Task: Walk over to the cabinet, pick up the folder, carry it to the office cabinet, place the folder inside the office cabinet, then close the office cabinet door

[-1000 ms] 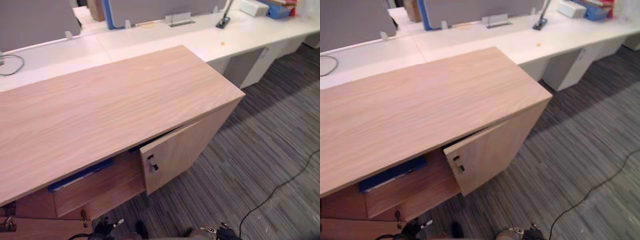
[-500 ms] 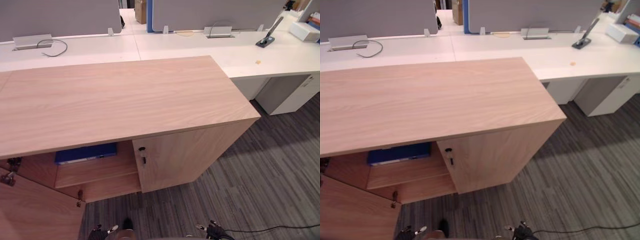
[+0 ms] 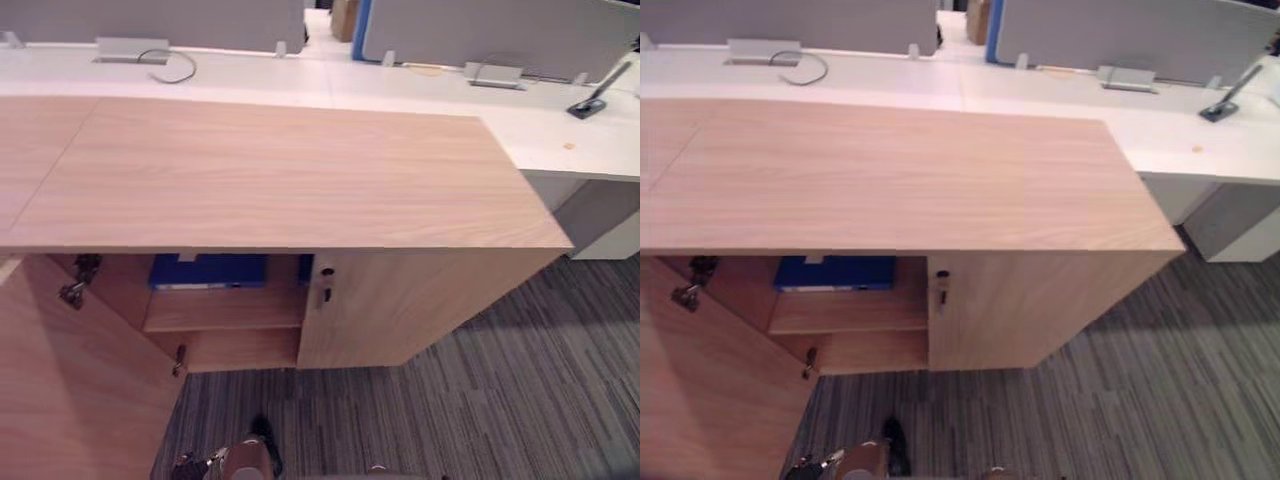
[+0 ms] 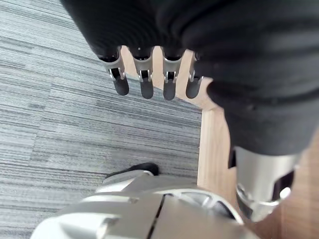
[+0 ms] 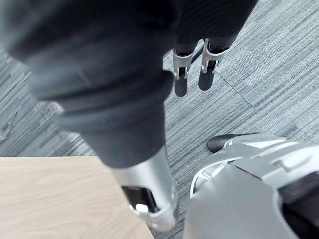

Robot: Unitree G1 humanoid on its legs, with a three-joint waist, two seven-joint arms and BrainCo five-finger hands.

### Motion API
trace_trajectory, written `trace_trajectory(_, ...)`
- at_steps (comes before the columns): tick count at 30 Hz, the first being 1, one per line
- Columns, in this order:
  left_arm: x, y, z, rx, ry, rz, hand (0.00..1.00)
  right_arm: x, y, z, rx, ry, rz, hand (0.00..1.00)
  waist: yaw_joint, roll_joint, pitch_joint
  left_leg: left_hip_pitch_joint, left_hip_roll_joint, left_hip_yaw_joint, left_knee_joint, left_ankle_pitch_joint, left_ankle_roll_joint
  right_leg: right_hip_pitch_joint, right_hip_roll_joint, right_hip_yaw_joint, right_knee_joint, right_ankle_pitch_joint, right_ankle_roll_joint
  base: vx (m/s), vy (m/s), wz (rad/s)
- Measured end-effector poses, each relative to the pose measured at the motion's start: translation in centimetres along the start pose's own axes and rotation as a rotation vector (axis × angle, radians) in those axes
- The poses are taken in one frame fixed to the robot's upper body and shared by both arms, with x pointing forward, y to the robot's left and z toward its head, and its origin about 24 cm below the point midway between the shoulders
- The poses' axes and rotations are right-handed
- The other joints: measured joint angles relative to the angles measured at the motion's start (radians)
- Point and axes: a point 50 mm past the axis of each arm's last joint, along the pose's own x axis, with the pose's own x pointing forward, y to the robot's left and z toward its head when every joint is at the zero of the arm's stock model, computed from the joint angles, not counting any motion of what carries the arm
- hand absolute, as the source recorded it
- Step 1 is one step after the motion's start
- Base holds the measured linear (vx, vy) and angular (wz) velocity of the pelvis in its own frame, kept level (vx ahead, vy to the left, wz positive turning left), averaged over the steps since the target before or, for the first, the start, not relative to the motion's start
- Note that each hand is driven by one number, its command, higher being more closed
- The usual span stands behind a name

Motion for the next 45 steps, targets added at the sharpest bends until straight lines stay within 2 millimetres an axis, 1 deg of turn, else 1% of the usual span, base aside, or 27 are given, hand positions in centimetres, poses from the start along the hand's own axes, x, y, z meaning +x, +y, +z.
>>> trace_trajectory(2, 0.1, -0.4, 0.4, 0.003, -0.010, -0.011, 0.00, -0.1, 0.2, -0.1, 0.012, -0.002, 0.002, 0.00, -0.025, 0.010, -0.005, 0.062, -0.062, -0.017, -0.196, 0.060, 0.012, 0.001, -0.010, -0.029, -0.005, 0.000, -0.001, 0.05, 0.155, 1.02)
trace_trajectory(3, 0.1, -0.4, 0.7, 0.003, -0.015, -0.013, 0.00, -0.1, 0.5, 0.0, 0.027, -0.011, 0.008, 0.00, -0.038, 0.016, 0.005, 0.054, -0.063, -0.022, -0.195, 0.063, 0.011, 0.006, -0.015, -0.051, -0.003, 0.002, -0.004, 0.06, 0.136, 0.97)
trace_trajectory(6, 0.2, -0.5, 0.8, 0.005, -0.017, -0.016, 0.00, -0.1, 1.3, 0.3, 0.020, -0.026, 0.028, 0.00, -0.025, 0.010, 0.006, 0.061, -0.091, -0.033, -0.195, 0.065, 0.014, 0.028, -0.035, -0.062, -0.010, 0.001, -0.007, 0.03, 0.057, 0.31)
trace_trajectory(11, 0.2, -0.5, 0.8, 0.009, -0.020, -0.016, 0.00, -0.1, 1.9, 1.0, -0.072, -0.059, 0.054, 0.00, -0.022, 0.006, 0.008, 0.083, -0.132, -0.052, -0.196, 0.045, 0.031, 0.067, -0.057, -0.062, -0.029, 0.000, -0.006, 0.04, 0.043, 0.16)
trace_trajectory(14, 0.2, -0.1, 0.7, 0.014, -0.019, -0.010, 0.00, -0.1, 2.0, 1.2, -0.108, -0.066, 0.063, 0.00, -0.017, -0.001, 0.006, 0.103, -0.168, -0.081, -0.195, 0.034, 0.040, 0.082, -0.097, -0.066, 0.030, -0.027, 0.005, 0.04, 0.045, 0.28)
trace_trajectory(15, 0.2, -0.2, 0.8, 0.014, -0.020, -0.011, 0.00, -0.1, 2.0, 1.4, -0.108, -0.072, 0.062, 0.00, -0.023, -0.001, 0.006, 0.105, -0.180, -0.120, -0.195, 0.033, 0.041, 0.062, -0.114, -0.038, 0.119, -0.026, 0.008, 0.03, 0.055, 0.80)
trace_trajectory(16, 0.2, -0.1, 0.8, 0.020, -0.022, -0.010, 0.00, -0.2, 1.9, 1.4, -0.103, -0.078, 0.061, 0.00, -0.032, 0.005, 0.005, 0.111, -0.175, -0.171, -0.195, 0.034, 0.040, 0.006, -0.119, 0.041, 0.263, -0.018, -0.017, 0.02, 0.060, 0.95)
trace_trajectory(18, 0.2, 0.2, 1.0, 0.041, -0.027, -0.008, 0.00, -0.2, 2.0, 1.4, -0.105, -0.080, 0.067, 0.00, -0.034, 0.004, 0.001, 0.111, -0.160, -0.226, -0.192, 0.038, 0.035, -0.050, -0.094, 0.162, 0.366, -0.044, -0.035, 0.01, 0.037, 1.02)
trace_trajectory(20, 0.3, 0.1, 1.1, 0.049, -0.032, -0.012, 0.00, -0.2, 2.1, 1.2, -0.100, -0.073, 0.069, 0.00, -0.031, -0.002, -0.002, 0.105, -0.148, -0.268, -0.191, 0.034, 0.028, -0.085, -0.054, 0.275, 0.371, -0.066, 0.006, -0.01, -0.047, 1.24)
trace_trajectory(21, 0.3, 0.1, 1.2, 0.048, -0.033, -0.012, 0.00, -0.2, 2.1, 1.1, -0.094, -0.071, 0.068, 0.00, -0.031, -0.002, -0.003, 0.098, -0.147, -0.270, -0.192, 0.026, 0.016, -0.083, -0.045, 0.290, 0.345, -0.069, 0.013, -0.05, -0.089, 1.15)
trace_trajectory(22, 0.3, 0.2, 1.3, 0.046, -0.038, -0.010, 0.00, -0.2, 2.1, 1.0, -0.089, -0.064, 0.069, 0.00, -0.033, -0.014, -0.011, 0.092, -0.153, -0.265, -0.189, -0.020, -0.053, -0.085, -0.041, 0.297, 0.283, -0.068, 0.015, -0.02, -0.120, 1.07)
trace_trajectory(23, 0.4, 1.7, 1.7, 0.041, -0.057, 0.030, 0.00, -0.4, 3.5, 0.0, -0.084, -0.024, 0.101, 0.00, -0.026, -0.094, -0.026, 0.051, -0.181, -0.234, -0.080, -0.050, 0.007, -0.102, -0.104, 0.298, 0.205, -0.052, 0.013, 0.04, -0.274, 0.79)
trace_trajectory(24, 0.3, 2.7, 1.4, 0.039, -0.047, 0.060, 0.00, -0.3, 3.6, 0.2, -0.079, -0.019, 0.107, 0.00, -0.004, -0.107, -0.018, 0.038, -0.160, -0.244, 0.011, -0.076, 0.035, -0.109, -0.108, 0.296, 0.163, -0.046, 0.019, 0.07, -0.275, 0.43)
trace_trajectory(25, 0.2, 3.1, 0.9, 0.036, -0.033, 0.071, 0.00, -0.2, 3.5, 0.3, -0.095, -0.016, 0.111, 0.00, -0.006, -0.109, -0.020, 0.039, -0.152, -0.250, 0.022, -0.086, 0.006, -0.100, -0.100, 0.299, 0.122, -0.041, 0.010, 0.05, -0.298, 0.11)
trace_trajectory(26, 0.0, 3.0, 0.2, 0.033, -0.015, 0.070, 0.00, -0.2, 3.5, 0.2, -0.114, -0.008, 0.116, 0.00, -0.003, -0.092, -0.028, 0.038, -0.124, -0.261, 0.050, -0.099, 0.001, -0.067, -0.059, 0.295, 0.072, -0.005, -0.002, 0.00, -0.158, 0.01)
trace_trajectory(28, -0.3, 2.8, -0.9, 0.029, 0.013, 0.066, 0.00, -0.2, 4.0, 0.1, -0.132, -0.006, 0.133, 0.00, 0.008, -0.085, -0.039, 0.031, -0.072, -0.253, 0.068, -0.112, -0.022, -0.031, 0.002, 0.289, -0.010, 0.051, -0.003, -0.02, -0.224, -0.25)
trace_trajectory(30, -0.3, 2.0, -1.1, 0.016, 0.018, 0.049, 0.00, -0.2, 4.0, 0.3, -0.141, -0.014, 0.134, 0.00, 0.007, -0.078, -0.036, 0.002, -0.030, -0.253, 0.114, -0.124, -0.046, -0.025, 0.041, 0.289, -0.052, 0.075, 0.000, -0.05, -0.251, -0.21)
trace_trajectory(32, -0.4, 1.9, -1.3, 0.009, 0.029, 0.048, 0.00, -0.2, 3.8, 0.4, -0.146, -0.020, 0.131, 0.00, 0.006, -0.068, -0.031, 0.007, 0.013, -0.257, 0.140, -0.131, -0.070, -0.006, 0.076, 0.290, -0.063, 0.086, -0.013, -0.08, -0.220, -0.14)
trace_trajectory(33, -0.4, 1.6, -1.5, 0.004, 0.037, 0.041, 0.00, -0.2, 3.4, 0.2, -0.146, -0.017, 0.122, 0.00, 0.002, -0.056, -0.036, 0.008, 0.033, -0.267, 0.148, -0.130, -0.084, 0.003, 0.099, 0.289, -0.064, 0.088, -0.016, -0.09, -0.217, 0.05)
trace_trajectory(35, -0.4, 1.2, -1.4, -0.006, 0.034, 0.032, 0.00, -0.1, 2.6, 0.2, -0.155, -0.018, 0.106, 0.00, -0.004, -0.031, -0.034, 0.000, 0.053, -0.284, 0.164, -0.132, -0.091, 0.011, 0.120, 0.279, -0.065, 0.083, -0.028, -0.10, -0.213, 0.17)
trace_trajectory(37, -0.4, 0.3, -1.3, -0.027, 0.034, 0.013, 0.00, 0.0, 1.3, 0.2, -0.168, -0.015, 0.075, 0.00, -0.008, 0.017, -0.028, -0.038, 0.080, -0.280, 0.228, -0.157, -0.092, 0.013, 0.141, 0.244, -0.063, 0.079, -0.042, -0.12, -0.114, 0.37)
trace_trajectory(39, -0.3, -0.3, -0.8, -0.026, 0.022, -0.005, 0.00, 0.0, 0.4, 0.1, -0.123, -0.005, 0.045, 0.00, -0.011, 0.032, -0.015, -0.048, 0.113, -0.199, 0.272, -0.174, -0.080, 0.011, 0.135, 0.202, -0.060, 0.069, -0.056, -0.10, -0.044, 0.58)
trace_trajectory(40, -0.3, -0.6, -0.7, -0.020, 0.019, -0.014, 0.00, 0.0, -0.3, -0.5, -0.084, 0.021, 0.015, 0.00, -0.009, 0.044, -0.010, -0.045, 0.142, -0.092, 0.348, -0.196, -0.067, 0.016, 0.119, 0.180, -0.042, 0.047, -0.058, -0.01, 0.025, 0.56)
trace_trajectory(41, -0.3, -0.7, -0.8, -0.016, 0.022, -0.017, 0.00, 0.0, -0.5, -0.6, -0.068, 0.025, 0.004, 0.00, -0.011, 0.054, -0.013, -0.037, 0.146, -0.069, 0.354, -0.210, -0.075, 0.016, 0.117, 0.173, -0.033, 0.040, -0.050, 0.02, 0.079, 0.61)
trace_trajectory(42, -0.3, -0.8, -0.8, -0.009, 0.022, -0.024, 0.00, 0.0, -0.7, -0.6, -0.046, 0.026, -0.009, 0.00, -0.012, 0.065, -0.008, -0.026, 0.134, -0.064, 0.325, -0.219, -0.061, 0.012, 0.107, 0.168, -0.012, 0.027, -0.038, 0.01, 0.129, 0.28)
trace_trajectory(43, -0.3, -0.8, -0.8, -0.009, 0.020, -0.025, 0.00, 0.0, -0.6, -0.6, -0.017, 0.029, -0.012, 0.00, 0.001, 0.060, -0.008, -0.022, 0.112, -0.059, 0.290, -0.206, -0.063, -0.006, 0.095, 0.174, -0.007, 0.026, -0.036, 0.01, 0.143, 0.17)
trace_trajectory(45, -0.3, -0.6, -0.8, -0.003, 0.023, -0.025, 0.00, 0.0, -0.3, -0.6, -0.008, 0.033, -0.007, 0.00, -0.001, 0.048, -0.010, 0.010, 0.058, -0.056, 0.184, -0.155, -0.046, -0.009, 0.069, 0.177, -0.028, 0.028, -0.037, 0.01, 0.090, 0.13)
